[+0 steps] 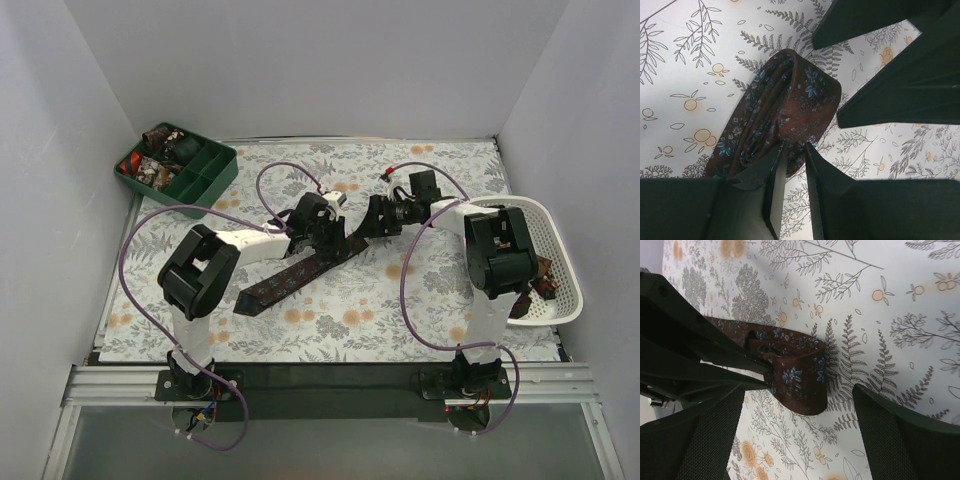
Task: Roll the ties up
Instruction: Roll the tie
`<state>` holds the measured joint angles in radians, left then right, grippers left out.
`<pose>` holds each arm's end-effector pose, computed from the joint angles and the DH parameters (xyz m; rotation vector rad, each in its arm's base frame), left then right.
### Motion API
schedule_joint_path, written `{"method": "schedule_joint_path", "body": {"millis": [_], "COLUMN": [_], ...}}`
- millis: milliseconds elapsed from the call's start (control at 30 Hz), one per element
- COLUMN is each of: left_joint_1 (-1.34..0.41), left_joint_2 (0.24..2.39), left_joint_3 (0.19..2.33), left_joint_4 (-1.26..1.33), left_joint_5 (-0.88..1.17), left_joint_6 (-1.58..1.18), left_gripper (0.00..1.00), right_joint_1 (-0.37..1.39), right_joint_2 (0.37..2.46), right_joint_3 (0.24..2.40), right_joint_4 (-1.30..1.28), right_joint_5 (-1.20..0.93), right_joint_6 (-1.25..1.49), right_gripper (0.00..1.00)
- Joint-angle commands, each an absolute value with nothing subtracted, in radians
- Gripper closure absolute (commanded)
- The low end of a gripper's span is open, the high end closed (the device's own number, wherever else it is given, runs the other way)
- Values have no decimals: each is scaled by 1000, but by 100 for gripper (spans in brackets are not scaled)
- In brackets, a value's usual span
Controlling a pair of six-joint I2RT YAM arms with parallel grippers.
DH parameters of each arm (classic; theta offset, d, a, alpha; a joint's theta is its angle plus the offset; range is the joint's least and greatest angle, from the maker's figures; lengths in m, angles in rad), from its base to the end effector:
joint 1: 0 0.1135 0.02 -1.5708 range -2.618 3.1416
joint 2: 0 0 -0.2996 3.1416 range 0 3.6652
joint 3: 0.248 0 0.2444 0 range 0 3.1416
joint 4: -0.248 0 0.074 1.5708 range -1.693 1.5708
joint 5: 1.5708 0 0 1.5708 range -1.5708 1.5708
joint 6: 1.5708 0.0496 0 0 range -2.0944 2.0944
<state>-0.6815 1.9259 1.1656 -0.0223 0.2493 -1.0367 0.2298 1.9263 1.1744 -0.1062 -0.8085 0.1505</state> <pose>0.3214 -0.2764 0.1885 -0.3278 2.5977 -1.0374 0.3902 0.1281 0.1945 -0.4674 2.3350 1.1534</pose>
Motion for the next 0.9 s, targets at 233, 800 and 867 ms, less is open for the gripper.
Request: {"method": "schedule_joint_path", "body": {"millis": [233,800,867], "left_joint_1": [-644,-609,-595], "left_joint_2": [1896,1660,1602], "left_joint_3": [1080,967,936], "left_joint_4": [-6,-51,-89], "left_joint_5": [253,255,235], "left_joint_6": [-1026,-986,-956], "left_gripper": [78,55,55], "right_joint_1": [297,325,328], "right_joint_2": [2031,1912,1896], "right_joint_3": [1115,1228,1262], "right_joint_4": [129,-258,-322], "right_joint_5": [-916,-537,-404], "right_joint_6": [222,-78,-141], "right_gripper": [34,99,99]}}
